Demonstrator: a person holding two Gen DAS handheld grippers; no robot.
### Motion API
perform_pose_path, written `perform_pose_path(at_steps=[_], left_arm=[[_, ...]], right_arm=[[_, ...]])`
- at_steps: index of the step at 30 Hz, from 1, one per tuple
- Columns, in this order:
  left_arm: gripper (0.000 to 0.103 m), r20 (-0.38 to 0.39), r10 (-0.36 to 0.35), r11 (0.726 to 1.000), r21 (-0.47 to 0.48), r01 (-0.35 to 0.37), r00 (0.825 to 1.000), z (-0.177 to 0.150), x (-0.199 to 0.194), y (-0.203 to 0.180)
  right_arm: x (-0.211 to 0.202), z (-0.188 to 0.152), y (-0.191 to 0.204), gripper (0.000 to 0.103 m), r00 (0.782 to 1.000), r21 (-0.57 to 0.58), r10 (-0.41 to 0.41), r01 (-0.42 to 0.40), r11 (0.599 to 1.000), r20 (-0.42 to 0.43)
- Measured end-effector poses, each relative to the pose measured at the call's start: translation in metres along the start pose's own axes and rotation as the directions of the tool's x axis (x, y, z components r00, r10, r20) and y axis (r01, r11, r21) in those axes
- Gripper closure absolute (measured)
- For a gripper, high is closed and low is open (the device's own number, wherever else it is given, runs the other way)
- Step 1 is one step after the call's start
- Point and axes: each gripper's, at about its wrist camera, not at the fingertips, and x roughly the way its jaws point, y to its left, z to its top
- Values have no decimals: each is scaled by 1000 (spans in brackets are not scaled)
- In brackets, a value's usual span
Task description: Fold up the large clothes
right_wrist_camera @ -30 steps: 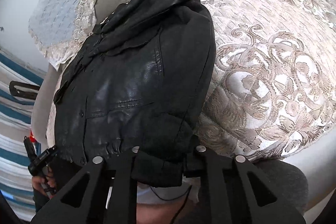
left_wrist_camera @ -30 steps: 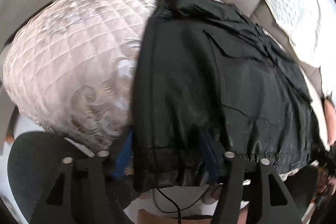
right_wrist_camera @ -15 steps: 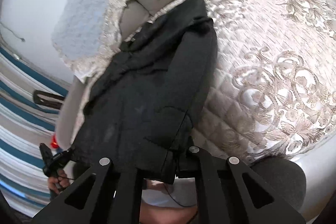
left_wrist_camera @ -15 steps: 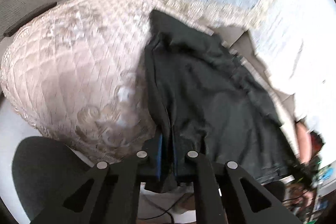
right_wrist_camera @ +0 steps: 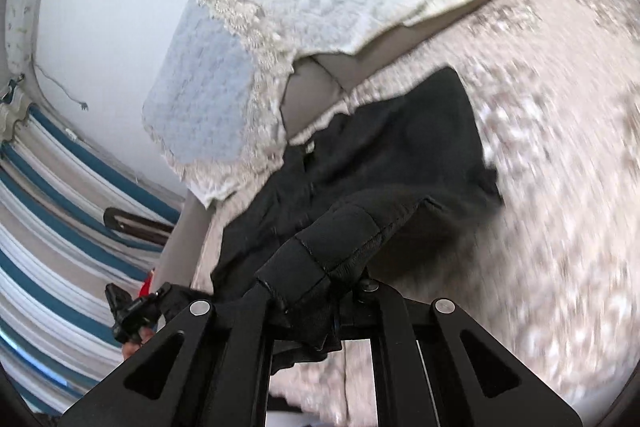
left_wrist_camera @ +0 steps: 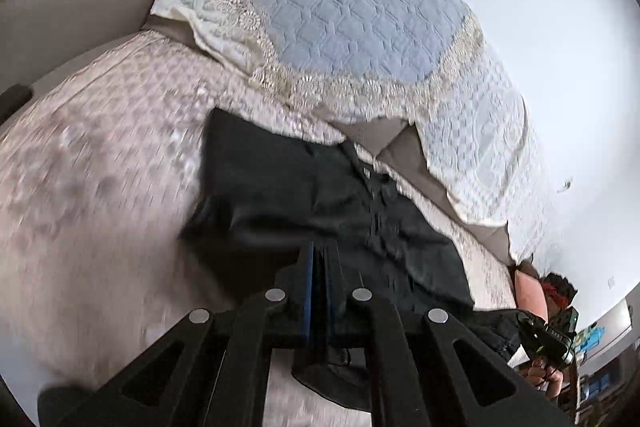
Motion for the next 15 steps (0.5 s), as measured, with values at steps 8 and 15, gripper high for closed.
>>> perform_pose_path(at_steps=[8, 15], left_arm=[[103, 52, 33, 999, 0, -33, 998, 70, 63, -8], [103, -60, 144, 990, 18, -143, 988, 103, 149, 7]], right_arm=[[68, 74, -2, 97, 999, -11, -38, 38, 999, -38], [159, 115, -51, 95, 975, 81, -169, 181, 980, -144]])
